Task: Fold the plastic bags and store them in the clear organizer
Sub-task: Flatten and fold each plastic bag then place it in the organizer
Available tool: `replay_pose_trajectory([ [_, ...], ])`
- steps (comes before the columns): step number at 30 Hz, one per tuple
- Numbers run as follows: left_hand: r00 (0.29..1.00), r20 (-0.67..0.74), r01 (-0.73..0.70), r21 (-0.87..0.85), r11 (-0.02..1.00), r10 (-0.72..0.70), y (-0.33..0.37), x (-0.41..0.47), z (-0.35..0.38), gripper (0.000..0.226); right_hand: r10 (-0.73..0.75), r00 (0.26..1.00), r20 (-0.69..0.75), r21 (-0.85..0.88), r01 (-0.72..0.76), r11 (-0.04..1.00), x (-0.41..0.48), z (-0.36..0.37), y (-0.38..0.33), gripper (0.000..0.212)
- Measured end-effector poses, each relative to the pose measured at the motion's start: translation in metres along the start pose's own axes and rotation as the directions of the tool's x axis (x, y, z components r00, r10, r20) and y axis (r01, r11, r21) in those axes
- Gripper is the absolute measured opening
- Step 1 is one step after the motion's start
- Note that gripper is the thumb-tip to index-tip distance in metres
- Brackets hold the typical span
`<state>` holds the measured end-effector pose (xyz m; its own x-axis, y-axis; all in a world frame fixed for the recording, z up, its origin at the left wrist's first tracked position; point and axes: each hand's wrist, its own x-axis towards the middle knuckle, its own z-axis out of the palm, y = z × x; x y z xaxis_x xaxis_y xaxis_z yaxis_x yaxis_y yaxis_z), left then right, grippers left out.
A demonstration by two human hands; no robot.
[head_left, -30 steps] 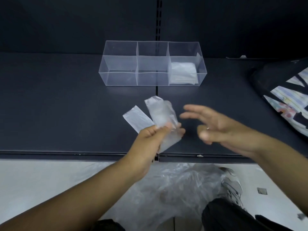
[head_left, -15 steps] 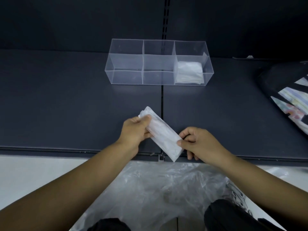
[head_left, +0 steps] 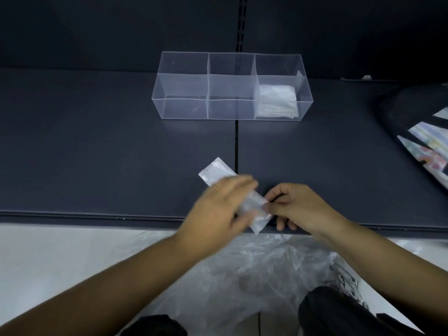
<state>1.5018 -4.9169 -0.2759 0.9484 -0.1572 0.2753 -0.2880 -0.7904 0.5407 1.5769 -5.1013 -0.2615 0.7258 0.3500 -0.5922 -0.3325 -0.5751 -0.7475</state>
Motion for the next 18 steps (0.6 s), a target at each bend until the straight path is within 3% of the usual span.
replay_pose_trajectory([
  [2,0.979,0.193,-0.074,0.074,0.995,0.058,0.009,-0.014,0.014,0.067,0.038,0.999,0.026,0.045,-0.039,0.998,-0.001,-0.001,-0.004,0.012],
  [3,0.973,0.223,-0.075,0.095,0.993,0.053,0.009,-0.019,0.019,0.071,0.068,0.997,0.047,0.078,-0.072,0.994,-0.002,-0.001,-0.006,0.012],
  [6,0.984,0.175,-0.032,0.066,0.997,0.02,0.004,-0.024,0.021,0.066,0.137,0.982,0.134,0.228,-0.165,0.96,-0.01,-0.005,-0.013,0.014],
  [8,0.995,0.103,-0.003,-0.014,1.0,0.004,0.001,-0.024,0.02,0.051,0.101,0.978,0.181,0.288,-0.151,0.946,-0.017,-0.009,-0.019,0.015],
  [10,0.997,0.062,0.062,-0.105,0.993,-0.056,0.0,-0.023,0.017,0.041,-0.009,0.991,0.131,0.211,-0.019,0.977,-0.02,-0.014,-0.024,0.018],
  [12,0.989,0.051,0.148,-0.163,0.975,-0.141,0.0,-0.021,0.012,0.041,-0.178,0.983,0.034,0.0,0.178,0.984,-0.016,-0.022,-0.026,0.032],
  [15,0.963,0.11,0.269,-0.287,0.92,-0.247,0.001,-0.018,0.008,0.043,-0.298,0.938,0.178,-0.055,0.312,0.948,-0.006,-0.019,-0.024,0.05],
  [18,0.918,0.127,0.392,-0.426,0.815,-0.375,0.004,-0.01,0.003,0.044,-0.313,0.924,0.218,-0.04,0.329,0.943,0.007,-0.001,-0.016,0.035],
])
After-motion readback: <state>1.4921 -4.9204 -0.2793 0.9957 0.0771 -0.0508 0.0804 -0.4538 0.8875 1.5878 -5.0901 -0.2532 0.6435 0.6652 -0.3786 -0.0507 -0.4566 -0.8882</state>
